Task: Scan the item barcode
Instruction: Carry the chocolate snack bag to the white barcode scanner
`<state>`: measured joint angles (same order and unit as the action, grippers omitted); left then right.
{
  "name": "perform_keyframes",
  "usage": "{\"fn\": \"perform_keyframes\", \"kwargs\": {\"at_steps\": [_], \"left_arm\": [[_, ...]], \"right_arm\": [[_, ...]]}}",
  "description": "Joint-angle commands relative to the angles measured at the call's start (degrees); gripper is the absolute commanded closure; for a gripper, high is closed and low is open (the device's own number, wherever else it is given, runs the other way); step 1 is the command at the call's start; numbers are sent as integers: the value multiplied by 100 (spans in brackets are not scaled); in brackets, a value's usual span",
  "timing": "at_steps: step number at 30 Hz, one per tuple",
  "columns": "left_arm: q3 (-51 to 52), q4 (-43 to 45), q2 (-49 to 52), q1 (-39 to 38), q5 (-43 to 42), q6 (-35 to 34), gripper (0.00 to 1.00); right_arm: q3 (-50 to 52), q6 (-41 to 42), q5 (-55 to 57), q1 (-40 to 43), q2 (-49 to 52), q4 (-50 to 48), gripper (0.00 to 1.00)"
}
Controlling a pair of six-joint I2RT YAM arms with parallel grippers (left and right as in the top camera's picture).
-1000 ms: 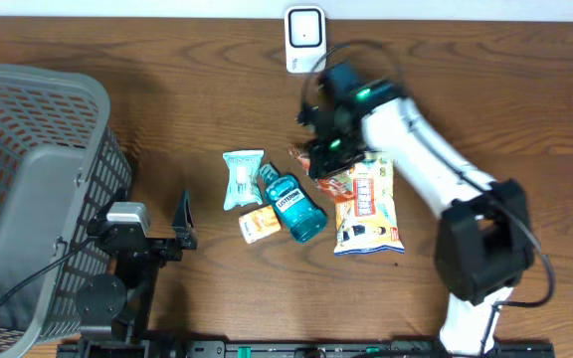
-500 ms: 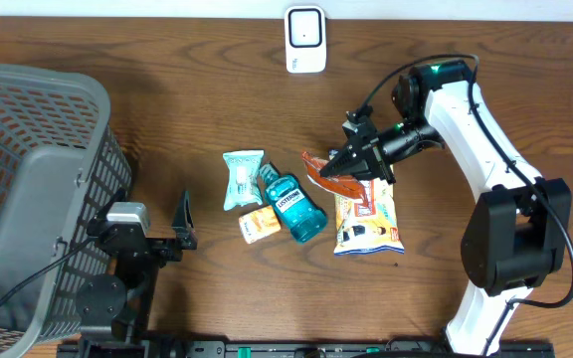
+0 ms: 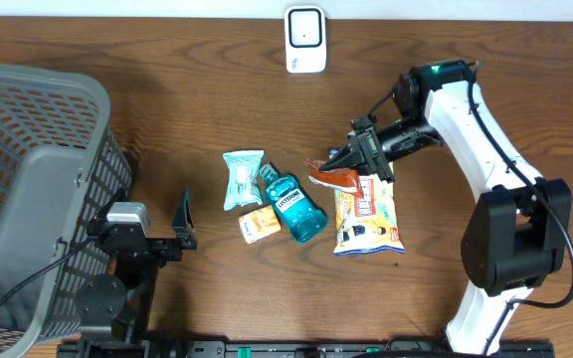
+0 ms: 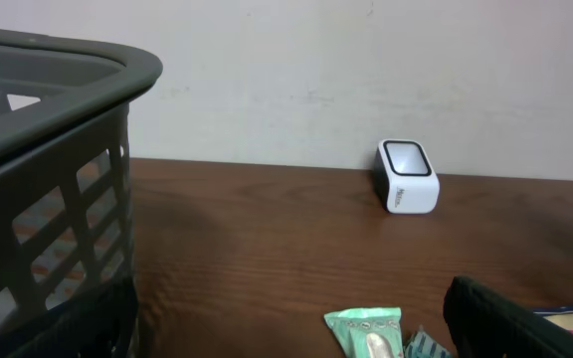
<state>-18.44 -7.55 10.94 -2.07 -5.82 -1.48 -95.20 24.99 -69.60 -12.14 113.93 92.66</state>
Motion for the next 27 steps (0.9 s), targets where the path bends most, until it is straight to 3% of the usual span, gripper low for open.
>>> {"fn": "perform_keyframes", "kwargs": {"at_steps": [1, 7, 11, 14, 18, 27], "left_arm": [[-42, 4, -15, 13, 33, -9, 2], [-42, 4, -15, 13, 33, -9, 2], [-42, 4, -15, 13, 33, -9, 2], [-42, 4, -15, 11, 33, -9, 2], [-42, 4, -15, 11, 33, -9, 2], [-42, 4, -15, 13, 33, -9, 2]], "right_arm": [[-55, 70, 815, 48, -79, -560, 99], [-55, 625, 1751, 31, -79, -3316, 99], [-55, 796, 3080, 2, -79, -4096, 98], [-55, 1547, 4922, -125, -79, -4568, 99], [-55, 2031, 6205, -334, -72, -5587, 98], [-55, 2170, 7626, -675, 111, -7466, 99]]}}
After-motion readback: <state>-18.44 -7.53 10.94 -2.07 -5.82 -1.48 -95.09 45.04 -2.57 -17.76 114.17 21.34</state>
